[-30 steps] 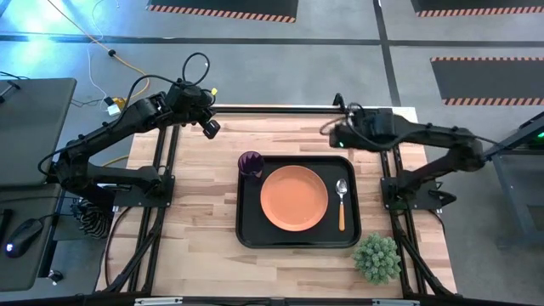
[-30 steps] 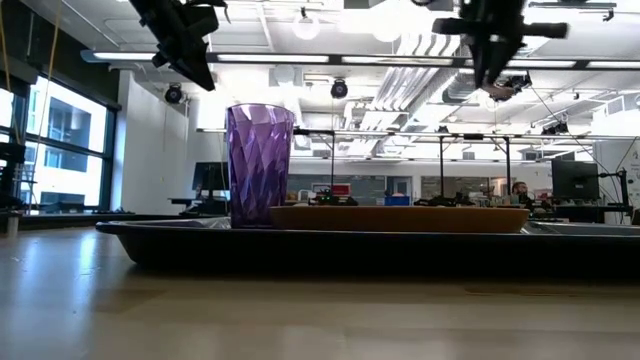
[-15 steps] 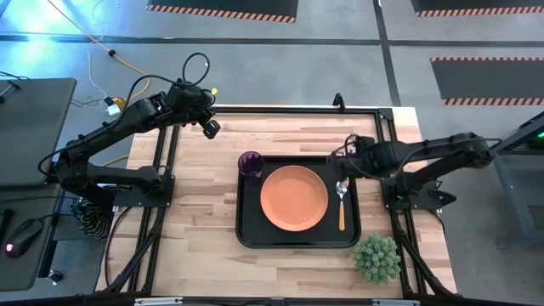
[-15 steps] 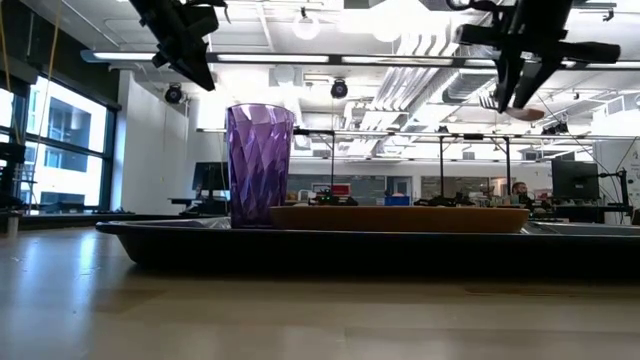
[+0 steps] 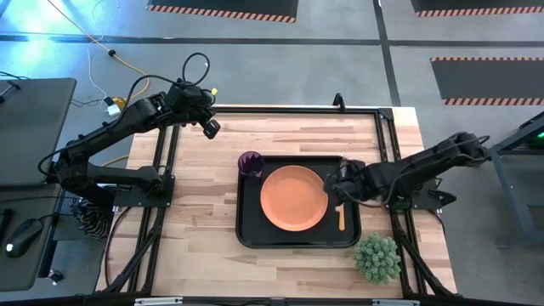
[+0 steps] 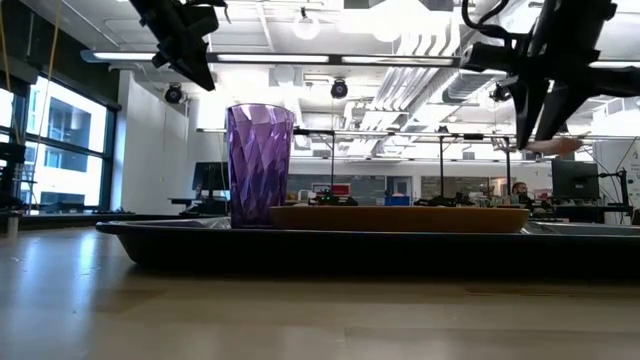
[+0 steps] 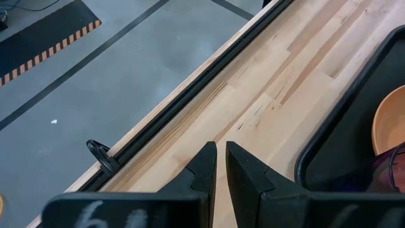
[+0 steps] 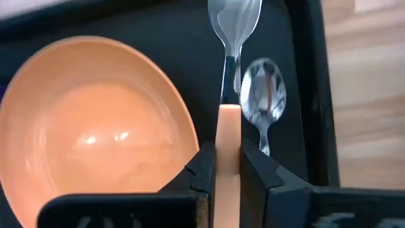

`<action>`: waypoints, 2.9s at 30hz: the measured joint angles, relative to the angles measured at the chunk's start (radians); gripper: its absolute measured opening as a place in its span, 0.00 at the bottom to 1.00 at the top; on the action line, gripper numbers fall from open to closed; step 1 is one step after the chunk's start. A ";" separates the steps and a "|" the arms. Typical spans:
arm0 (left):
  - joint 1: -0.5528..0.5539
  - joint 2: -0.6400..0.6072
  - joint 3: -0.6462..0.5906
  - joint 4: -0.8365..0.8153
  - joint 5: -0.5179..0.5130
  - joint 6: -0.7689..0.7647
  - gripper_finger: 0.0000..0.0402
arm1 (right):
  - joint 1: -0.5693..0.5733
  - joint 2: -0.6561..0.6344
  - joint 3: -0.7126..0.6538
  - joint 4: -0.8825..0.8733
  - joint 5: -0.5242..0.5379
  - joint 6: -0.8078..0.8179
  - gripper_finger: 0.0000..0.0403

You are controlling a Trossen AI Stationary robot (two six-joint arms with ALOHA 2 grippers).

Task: Pick and place plate/cup/fork/spoon on tray
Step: Put the orange fork on the black serving tray between the orange plate and orange spoon

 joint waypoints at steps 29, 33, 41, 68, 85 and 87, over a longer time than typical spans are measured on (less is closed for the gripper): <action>0.000 0.000 0.000 0.000 0.000 0.000 0.06 | 0.060 0.191 0.001 0.137 -0.151 -0.021 0.07; 0.000 0.000 0.000 0.000 0.000 0.000 0.06 | 0.060 0.190 -0.041 0.195 -0.156 -0.023 0.07; 0.000 0.000 0.000 0.000 0.000 0.001 0.06 | 0.057 0.190 -0.112 0.317 -0.179 -0.019 0.07; 0.000 0.000 0.000 0.001 0.000 0.000 0.06 | 0.057 0.251 -0.124 0.369 -0.202 -0.061 0.07; 0.000 0.000 0.000 0.002 0.000 -0.016 0.06 | 0.017 0.261 -0.124 0.353 -0.210 -0.117 0.08; 0.000 0.000 0.000 0.002 0.000 -0.016 0.06 | 0.017 0.261 -0.124 0.353 -0.228 -0.117 0.09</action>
